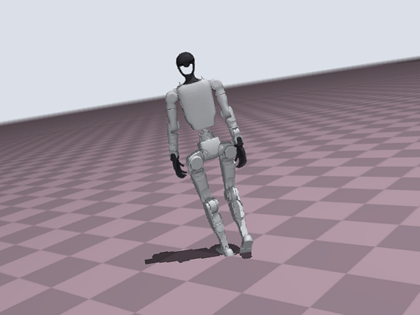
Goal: Walk run
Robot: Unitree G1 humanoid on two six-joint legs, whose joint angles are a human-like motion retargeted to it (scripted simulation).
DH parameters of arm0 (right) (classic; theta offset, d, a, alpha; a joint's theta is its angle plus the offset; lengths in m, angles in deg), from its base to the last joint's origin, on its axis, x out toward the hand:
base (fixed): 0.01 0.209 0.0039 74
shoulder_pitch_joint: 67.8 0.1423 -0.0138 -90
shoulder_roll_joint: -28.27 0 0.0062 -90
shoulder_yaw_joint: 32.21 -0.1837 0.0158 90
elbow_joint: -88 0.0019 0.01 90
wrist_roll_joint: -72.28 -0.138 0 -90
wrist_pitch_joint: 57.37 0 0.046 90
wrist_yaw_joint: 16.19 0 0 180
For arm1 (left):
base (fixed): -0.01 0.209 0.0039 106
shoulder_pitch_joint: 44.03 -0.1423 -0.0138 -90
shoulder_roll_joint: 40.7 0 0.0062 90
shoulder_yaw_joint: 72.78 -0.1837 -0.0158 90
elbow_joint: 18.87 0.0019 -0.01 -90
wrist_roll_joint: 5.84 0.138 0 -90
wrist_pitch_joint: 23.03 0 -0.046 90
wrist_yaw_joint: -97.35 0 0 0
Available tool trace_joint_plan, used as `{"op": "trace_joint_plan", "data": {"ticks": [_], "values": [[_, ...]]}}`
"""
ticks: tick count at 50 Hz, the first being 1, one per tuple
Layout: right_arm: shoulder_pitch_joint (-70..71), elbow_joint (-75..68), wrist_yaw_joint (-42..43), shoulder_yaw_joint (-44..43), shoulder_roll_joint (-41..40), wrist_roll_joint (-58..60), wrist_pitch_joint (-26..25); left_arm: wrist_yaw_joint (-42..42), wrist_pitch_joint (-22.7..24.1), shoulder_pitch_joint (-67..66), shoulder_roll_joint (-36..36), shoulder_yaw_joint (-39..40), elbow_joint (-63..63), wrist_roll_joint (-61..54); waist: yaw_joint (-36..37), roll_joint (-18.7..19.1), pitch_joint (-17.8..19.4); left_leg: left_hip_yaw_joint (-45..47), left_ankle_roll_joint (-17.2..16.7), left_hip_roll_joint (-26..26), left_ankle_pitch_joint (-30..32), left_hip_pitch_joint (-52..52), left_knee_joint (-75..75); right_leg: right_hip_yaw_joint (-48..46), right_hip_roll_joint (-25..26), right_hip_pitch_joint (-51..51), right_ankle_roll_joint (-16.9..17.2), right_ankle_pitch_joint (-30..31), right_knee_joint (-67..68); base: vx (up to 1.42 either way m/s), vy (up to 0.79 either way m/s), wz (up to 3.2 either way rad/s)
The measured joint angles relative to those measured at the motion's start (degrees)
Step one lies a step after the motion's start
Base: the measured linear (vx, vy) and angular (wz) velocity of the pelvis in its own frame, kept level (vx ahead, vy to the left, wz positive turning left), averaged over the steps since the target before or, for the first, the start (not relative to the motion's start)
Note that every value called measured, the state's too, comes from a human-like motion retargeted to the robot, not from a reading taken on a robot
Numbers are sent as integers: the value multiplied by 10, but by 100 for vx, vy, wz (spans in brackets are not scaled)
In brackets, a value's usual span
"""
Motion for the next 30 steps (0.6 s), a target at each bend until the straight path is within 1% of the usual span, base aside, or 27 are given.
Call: {"op": "trace_joint_plan", "data": {"ticks": [2,5,7,8,10,12,13,14,15,16,17,18,20,22,23,25,26,27,28,30], "values": [[-22,1,-5,5,-5,-13,0,0,20,20,-3,-15,-32,-10,-17,4,3,-18,0,-7,-9,24,-8,-23,-44,-27,-25,-44,-60,68,-12,79],[-47,3,-15,2,-12,-23,-1,4,39,47,-13,-34,-71,-10,-33,-9,8,-32,0,-32,-28,64,-15,-48,-109,-45,-37,-41,-200,64,-15,59],[-55,0,-23,-2,-15,-29,-2,6,46,62,-21,-46,-86,-1,-44,-20,15,-47,-2,-48,-42,93,-15,-45,-140,-56,-49,-59,-286,80,-23,71],[-58,-2,-27,-2,-16,-31,-3,6,48,68,-26,-51,-89,5,-49,-21,19,-55,-4,-51,-48,108,-16,-27,-141,-64,-62,-73,-325,72,-20,66],[-62,-5,-33,-2,-17,-32,-4,8,51,76,-32,-60,-88,15,-54,-15,25,-68,-12,-46,-59,136,-17,30,-128,-71,-69,-95,-404,84,-25,55],[-65,-8,-38,-5,-16,-25,-5,9,51,77,-34,-68,-75,28,-57,-6,26,-80,-21,-36,-67,156,-11,60,-120,-68,-50,-102,-453,87,-28,55],[-64,-10,-39,-6,-14,-21,-6,8,50,76,-33,-69,-65,35,-61,-6,26,-87,-25,-38,-70,165,-5,59,-124,-67,-32,-98,-452,79,-27,62],[-62,-12,-41,-7,-11,-16,-9,8,48,73,-32,-69,-53,44,-63,-6,23,-91,-29,-40,-69,171,1,61,-123,-68,-32,-93,-437,72,-26,57],[-58,-14,-42,-9,-8,-11,-13,7,45,68,-31,-68,-42,53,-64,-7,19,-93,-34,-42,-65,176,8,65,-121,-69,-42,-89,-415,83,-32,62],[-56,-16,-41,-11,-5,-8,-18,8,41,57,-28,-70,-28,60,-69,-8,13,-100,-42,-43,-53,181,17,23,-130,-67,-36,-67,-403,92,-38,79],[-52,-18,-39,-14,-2,-6,-22,9,36,45,-25,-72,-14,67,-77,-6,7,-106,-52,-41,-35,183,27,5,-134,-62,-33,-47,-393,95,-40,105],[-49,-20,-37,-17,1,-5,-26,10,31,31,-22,-71,1,75,-87,-2,2,-114,-66,-33,-7,182,42,31,-124,-52,-34,-31,-388,88,-40,94],[-39,-24,-34,-18,8,-14,-30,11,18,-4,-17,-66,32,92,-90,7,-8,-111,-98,-18,79,175,84,48,-114,-39,-57,-46,-367,98,-46,62],[-21,-27,-37,-21,17,-33,-32,12,0,-39,-7,-65,63,105,-96,14,-6,-121,-140,-6,192,146,169,22,-119,-18,-86,-69,-353,97,-39,56],[-11,-26,-39,-21,21,-43,-33,12,-9,-55,-4,-64,78,108,-91,8,-8,-115,-161,-11,237,125,221,22,-122,-4,-102,-76,-354,75,-28,35],[15,-18,-40,-21,28,-63,-35,1,-21,-76,-5,-62,107,115,-87,-8,-11,-89,-188,-19,305,72,332,9,-131,15,-126,-87,-356,70,-28,38],[28,-13,-36,-21,29,-73,-35,-4,-26,-89,-5,-58,113,124,-83,-15,-15,-60,-171,-5,315,47,370,6,-131,25,-133,-96,-357,68,-30,57],[40,-7,-33,-22,31,-82,-35,-8,-31,-101,-5,-54,118,132,-80,-20,-16,-33,-152,12,310,22,404,0,-130,35,-138,-105,-358,56,-28,73],[55,0,-29,-24,34,-89,-35,-10,-37,-112,-5,-48,119,141,-78,-21,-15,-13,-131,34,275,-4,432,-14,-130,46,-140,-113,-359,55,-27,71],[83,15,-22,-29,40,-96,-35,-5,-45,-135,-2,-29,118,153,-61,-29,-8,19,-103,49,224,-46,458,-24,-127,70,-142,-119,-369,63,-26,34]]}}
